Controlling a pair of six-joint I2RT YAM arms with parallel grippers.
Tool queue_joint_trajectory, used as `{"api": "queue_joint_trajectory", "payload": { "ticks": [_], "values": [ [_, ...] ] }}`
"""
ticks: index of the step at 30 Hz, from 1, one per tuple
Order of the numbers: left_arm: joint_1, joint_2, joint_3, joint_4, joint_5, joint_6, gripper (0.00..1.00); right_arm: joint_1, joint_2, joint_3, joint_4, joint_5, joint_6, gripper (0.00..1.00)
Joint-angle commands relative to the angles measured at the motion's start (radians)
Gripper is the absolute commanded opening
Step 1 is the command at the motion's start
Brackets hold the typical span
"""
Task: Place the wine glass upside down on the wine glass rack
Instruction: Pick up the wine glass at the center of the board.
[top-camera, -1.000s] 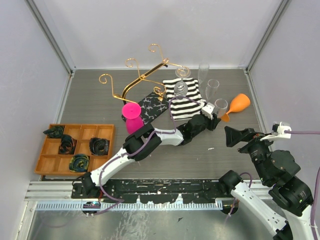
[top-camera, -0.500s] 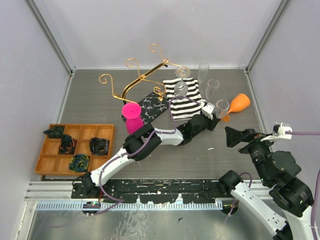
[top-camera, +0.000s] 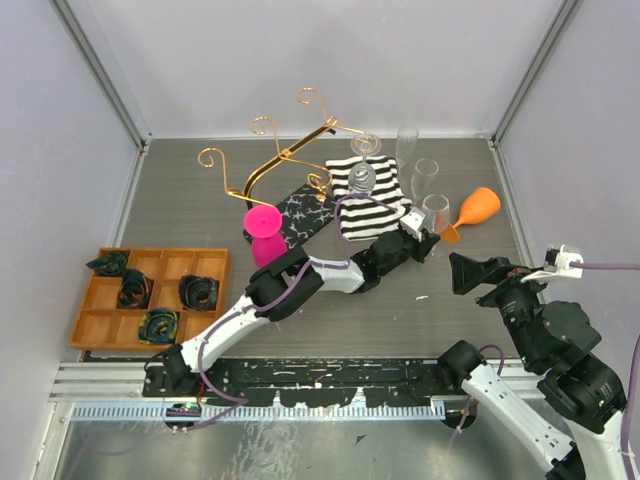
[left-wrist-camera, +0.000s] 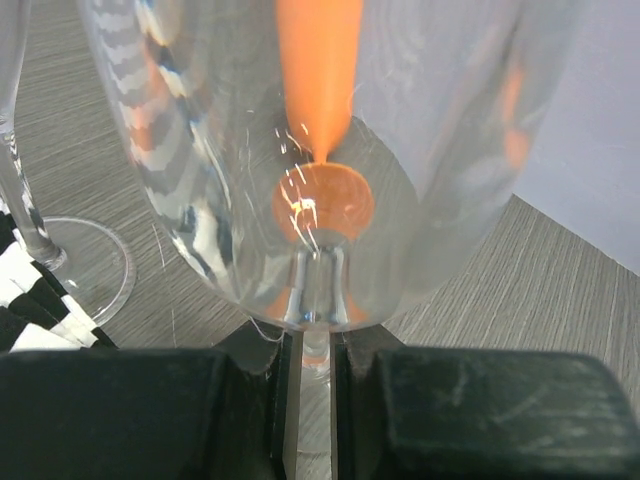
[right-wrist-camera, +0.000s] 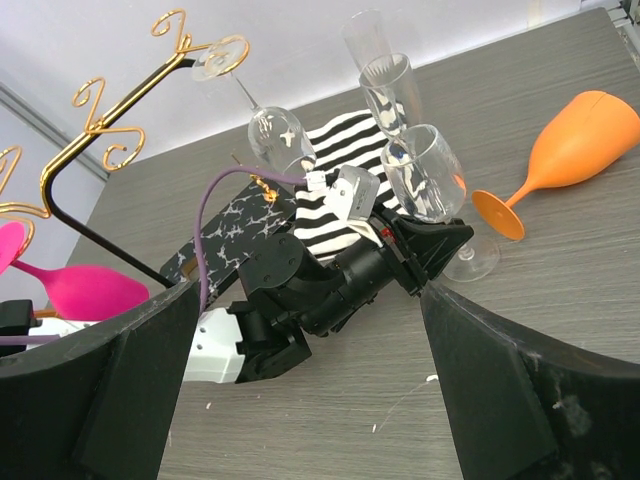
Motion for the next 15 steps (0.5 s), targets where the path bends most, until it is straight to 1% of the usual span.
{"api": "queue_joint_trajectory", "payload": {
  "ticks": [1, 5, 7, 15],
  "values": [
    [0.002, -0.023, -0.057, 0.039, 0.017, 0.031, 0.12, 0.003, -0.002, -0.008, 0.04, 0.0, 0.01, 0.98],
    [-0.007, -0.051, -0.101, 0.052, 0.028, 0.069, 0.1, 0.003, 0.001, -0.012, 0.045, -0.005, 0.012, 0.98],
    [-0.014, -0.066, -0.122, 0.05, 0.029, 0.096, 0.01, 0.003, 0.001, -0.014, 0.045, -0.004, 0.013, 0.98],
    [-0.051, -0.154, -0.247, 0.079, 0.026, 0.19, 0.0, 0.003, 0.0, -0.02, 0.046, 0.001, 0.0, 0.98]
  ]
}}
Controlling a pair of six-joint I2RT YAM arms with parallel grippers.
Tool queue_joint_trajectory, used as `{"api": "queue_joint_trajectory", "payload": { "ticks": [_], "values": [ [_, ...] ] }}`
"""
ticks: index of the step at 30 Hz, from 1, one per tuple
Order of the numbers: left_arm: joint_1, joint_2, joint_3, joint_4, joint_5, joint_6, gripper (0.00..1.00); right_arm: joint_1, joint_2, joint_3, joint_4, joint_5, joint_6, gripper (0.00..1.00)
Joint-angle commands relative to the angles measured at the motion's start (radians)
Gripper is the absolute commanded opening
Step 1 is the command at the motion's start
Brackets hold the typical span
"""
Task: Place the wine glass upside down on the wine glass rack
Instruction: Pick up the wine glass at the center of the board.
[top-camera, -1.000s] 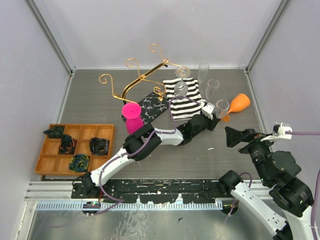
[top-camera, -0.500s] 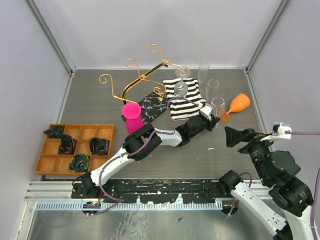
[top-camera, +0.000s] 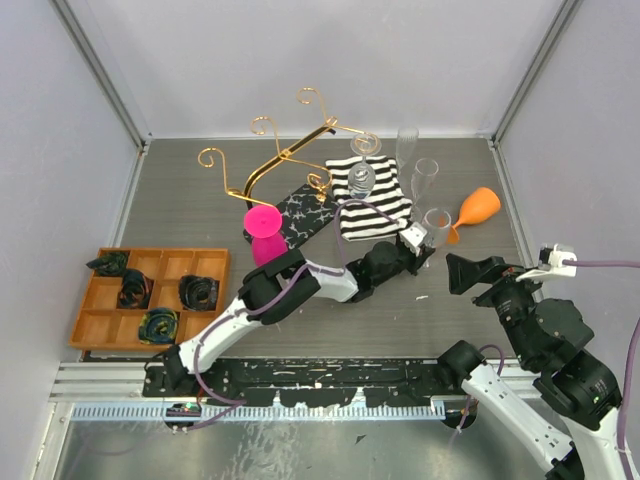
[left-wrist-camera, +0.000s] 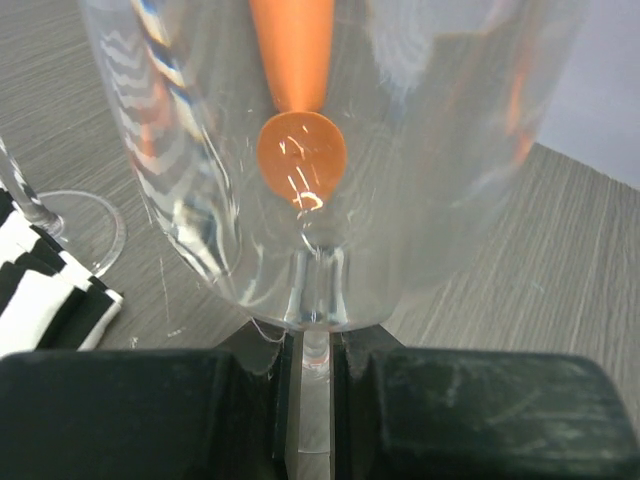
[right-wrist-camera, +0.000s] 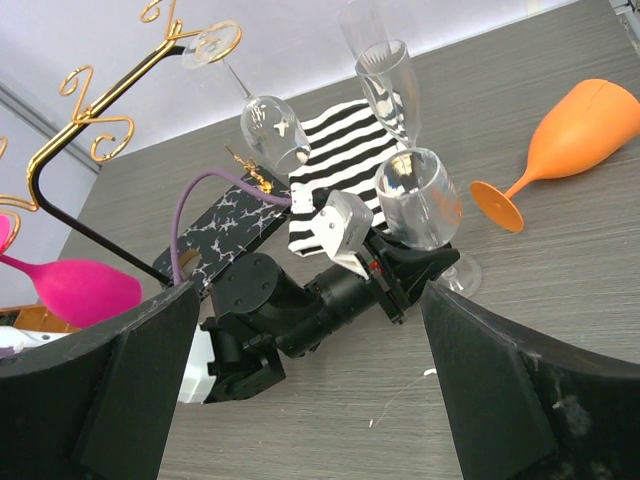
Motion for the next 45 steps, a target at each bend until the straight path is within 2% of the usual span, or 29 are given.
{"api": "queue_joint_trajectory", "payload": {
  "ticks": [1, 17, 27, 33, 45],
  "values": [
    [-0.029, -0.07, -0.08, 0.013, 0.002, 0.072, 0.0, 0.003, 0.001, 0.005, 0.045, 0.008, -0.014, 0.98],
    [-0.117, -0.248, -0.396, 0.112, -0.053, 0.184, 0.0, 0.003, -0.009, 0.014, 0.055, 0.0, -0.111, 0.98],
    [-0.154, -0.36, -0.614, 0.204, -0.088, 0.168, 0.0, 0.002, -0.007, -0.01, 0.083, -0.034, -0.119, 0.98],
    [-0.164, -0.435, -0.734, 0.261, -0.079, 0.15, 0.0, 0.003, -0.022, -0.029, 0.124, -0.096, -0.138, 0.98],
    [-0.2, -0.636, -0.91, 0.254, -0.067, 0.168, 0.0, 0.002, -0.058, -0.066, 0.174, -0.305, -0.233, 0.97]
  ]
}}
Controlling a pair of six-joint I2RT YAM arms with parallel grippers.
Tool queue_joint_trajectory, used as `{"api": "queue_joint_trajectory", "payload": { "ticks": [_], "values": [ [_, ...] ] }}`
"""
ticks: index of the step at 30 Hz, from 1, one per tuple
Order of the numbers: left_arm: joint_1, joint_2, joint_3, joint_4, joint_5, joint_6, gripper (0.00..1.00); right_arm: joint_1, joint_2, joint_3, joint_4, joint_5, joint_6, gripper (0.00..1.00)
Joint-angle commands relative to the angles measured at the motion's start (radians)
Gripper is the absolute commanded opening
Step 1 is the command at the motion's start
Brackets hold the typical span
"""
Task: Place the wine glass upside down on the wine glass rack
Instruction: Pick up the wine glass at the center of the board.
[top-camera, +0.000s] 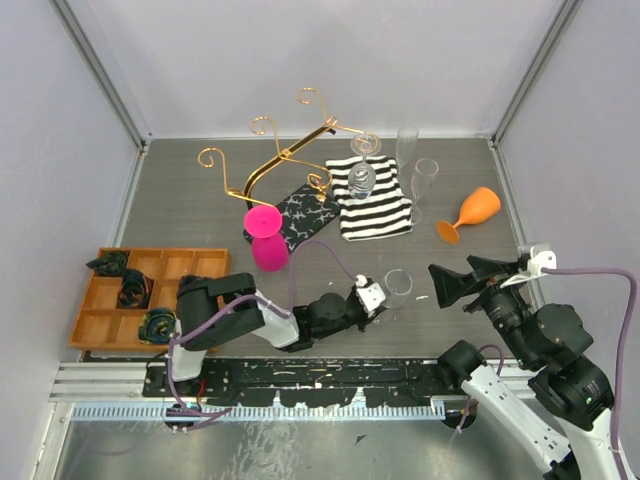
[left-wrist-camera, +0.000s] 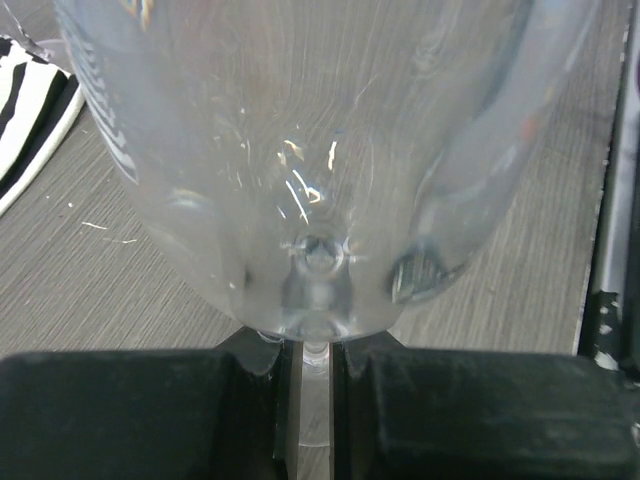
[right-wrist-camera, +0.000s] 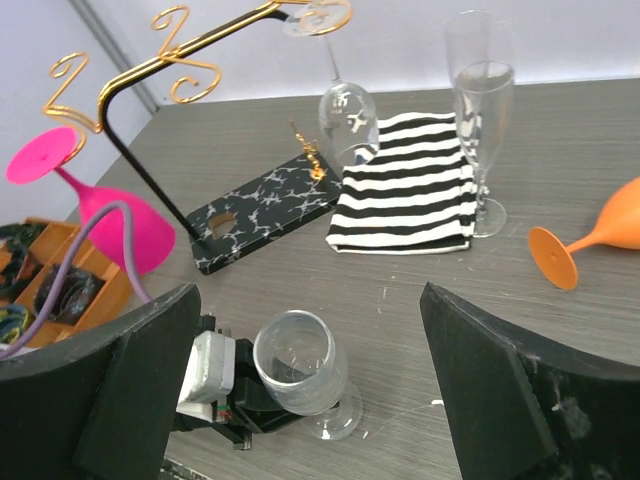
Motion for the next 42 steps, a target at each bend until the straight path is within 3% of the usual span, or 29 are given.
{"api": "queue_joint_trajectory", "payload": {
  "ticks": [1, 12, 23, 31, 36, 42],
  "values": [
    [-0.02, -0.112, -0.044, 0.059, -0.013, 0.013, 0.0, 0.003, -0.017, -0.008, 0.079, -0.112, -0.057, 0.96],
    [-0.044, -0.35, -0.169, -0.023, -0.015, 0.018, 0.0, 0.003, -0.009, -0.003, 0.123, -0.329, -0.16, 0.94],
    [-0.064, -0.711, -0.174, -0.395, 0.009, 0.046, 0.0, 0.003, -0.019, -0.031, 0.18, -0.489, -0.28, 0.91],
    [-0.067, -0.965, -0.107, -0.633, 0.008, 0.14, 0.0, 0.002, 0.072, -0.006, 0.187, -0.299, -0.003, 0.86],
    [-0.069, -1.061, -0.061, -0.742, 0.017, 0.213, 0.0, 0.002, 0.124, -0.053, 0.258, -0.373, 0.242, 0.79],
    [-0.069, -1.109, -0.041, -0.723, 0.018, 0.281, 0.0, 0.003, 0.12, -0.187, 0.505, -0.472, 0.491, 0.75]
  ]
}}
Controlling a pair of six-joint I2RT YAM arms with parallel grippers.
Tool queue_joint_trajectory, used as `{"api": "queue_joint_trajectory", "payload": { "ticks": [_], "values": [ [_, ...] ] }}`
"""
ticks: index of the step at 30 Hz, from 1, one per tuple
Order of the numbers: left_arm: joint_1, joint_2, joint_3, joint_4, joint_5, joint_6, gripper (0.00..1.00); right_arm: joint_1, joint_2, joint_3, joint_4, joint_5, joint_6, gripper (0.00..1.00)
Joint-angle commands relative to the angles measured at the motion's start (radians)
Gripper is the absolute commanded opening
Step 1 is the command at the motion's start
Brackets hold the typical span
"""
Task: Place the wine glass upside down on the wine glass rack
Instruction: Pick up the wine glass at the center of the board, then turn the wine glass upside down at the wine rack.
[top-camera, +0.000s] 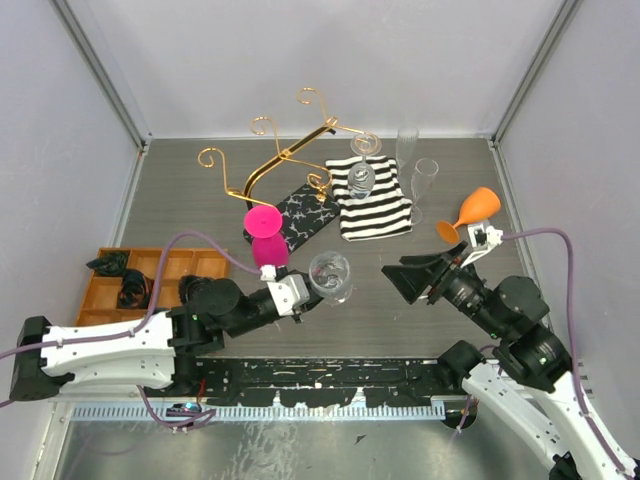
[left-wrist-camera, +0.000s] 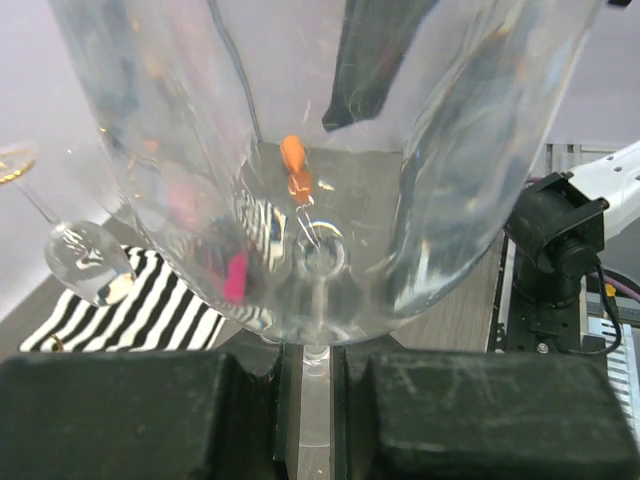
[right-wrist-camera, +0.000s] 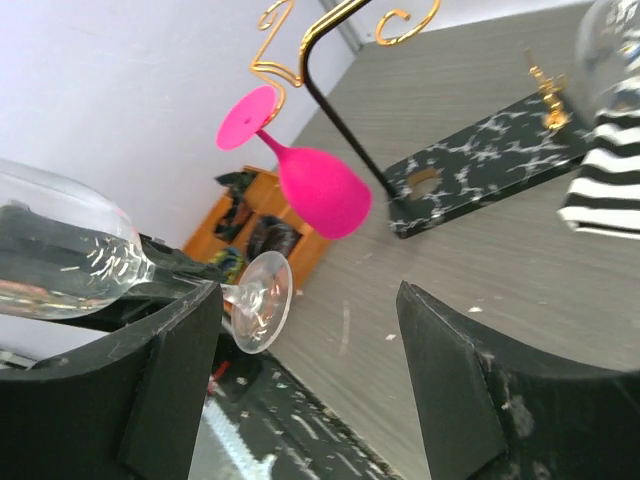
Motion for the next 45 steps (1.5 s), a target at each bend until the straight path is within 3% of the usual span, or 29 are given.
{"api": "queue_joint_trajectory", "payload": {
  "ticks": [1, 16, 31, 45],
  "values": [
    [-0.004, -0.027, 0.05, 0.03, 0.005, 0.084, 0.0, 0.003, 0.002, -0.084, 0.265, -0.072, 0.244, 0.75],
    [-0.004, 0.141, 0.175, 0.288, 0.027, 0.269, 0.0, 0.002, 0.037, -0.175, 0.463, 0.013, 0.47, 0.68],
    [-0.005, 0.202, 0.235, 0.335, 0.067, 0.313, 0.0, 0.002, 0.043, -0.283, 0.704, -0.06, 0.616, 0.57],
    [-0.004, 0.23, 0.255, 0.359, 0.085, 0.315, 0.0, 0.002, 0.071, -0.291, 0.759, -0.064, 0.647, 0.46]
  ]
}}
